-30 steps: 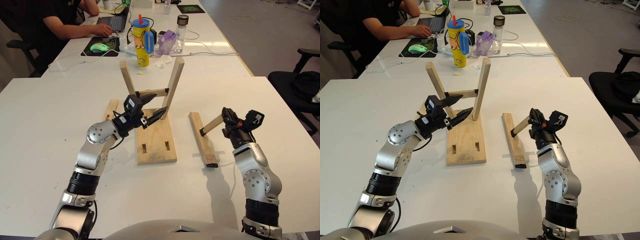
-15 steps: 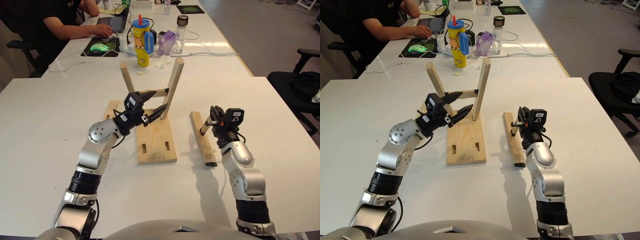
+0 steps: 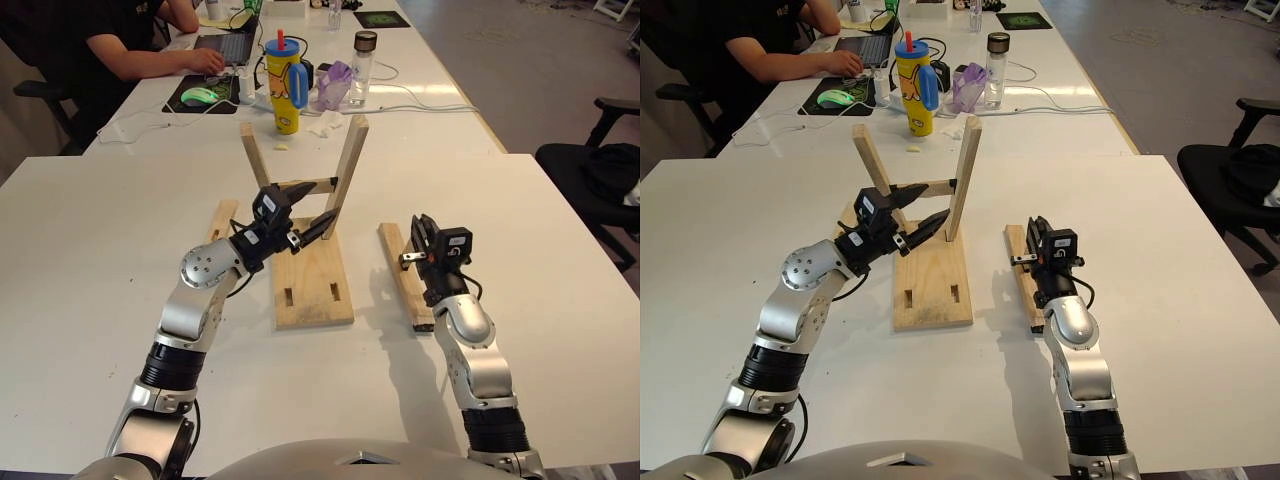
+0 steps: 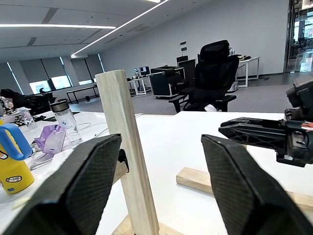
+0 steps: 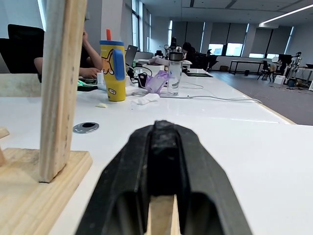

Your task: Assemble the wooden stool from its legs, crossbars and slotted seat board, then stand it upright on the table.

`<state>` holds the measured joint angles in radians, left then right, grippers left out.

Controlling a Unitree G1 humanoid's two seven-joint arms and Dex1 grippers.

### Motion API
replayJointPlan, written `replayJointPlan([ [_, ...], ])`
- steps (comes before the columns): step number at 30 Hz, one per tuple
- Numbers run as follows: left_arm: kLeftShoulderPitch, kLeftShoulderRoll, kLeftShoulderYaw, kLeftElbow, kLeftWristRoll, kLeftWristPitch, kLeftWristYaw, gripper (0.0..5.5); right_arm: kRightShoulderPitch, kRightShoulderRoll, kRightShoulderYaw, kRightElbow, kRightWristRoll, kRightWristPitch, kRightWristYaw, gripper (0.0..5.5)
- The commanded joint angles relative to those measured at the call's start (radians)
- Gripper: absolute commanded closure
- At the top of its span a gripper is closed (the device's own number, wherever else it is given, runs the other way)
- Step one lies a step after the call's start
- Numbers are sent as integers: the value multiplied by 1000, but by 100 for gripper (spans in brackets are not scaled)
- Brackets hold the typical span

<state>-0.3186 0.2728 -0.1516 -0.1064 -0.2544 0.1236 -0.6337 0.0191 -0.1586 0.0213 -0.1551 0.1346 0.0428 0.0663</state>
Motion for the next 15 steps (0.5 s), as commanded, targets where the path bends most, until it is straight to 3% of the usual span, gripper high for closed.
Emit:
replayJointPlan([
  [1, -11, 0, 11, 18, 7, -10, 1, 248, 71, -3, -14, 61, -6, 31, 22, 506],
  [2, -13, -1, 12, 22, 6, -12, 1, 248, 54, -7, -12, 49, -7, 26, 32, 469],
  [6, -10, -4, 18, 26, 7, -15, 5, 248, -20, -18, -18, 25, -5, 42, 57, 412],
  [15, 5, -11, 22, 36, 10, -29, 17, 248, -237, -27, -81, -173, 61, 237, 37, 412],
])
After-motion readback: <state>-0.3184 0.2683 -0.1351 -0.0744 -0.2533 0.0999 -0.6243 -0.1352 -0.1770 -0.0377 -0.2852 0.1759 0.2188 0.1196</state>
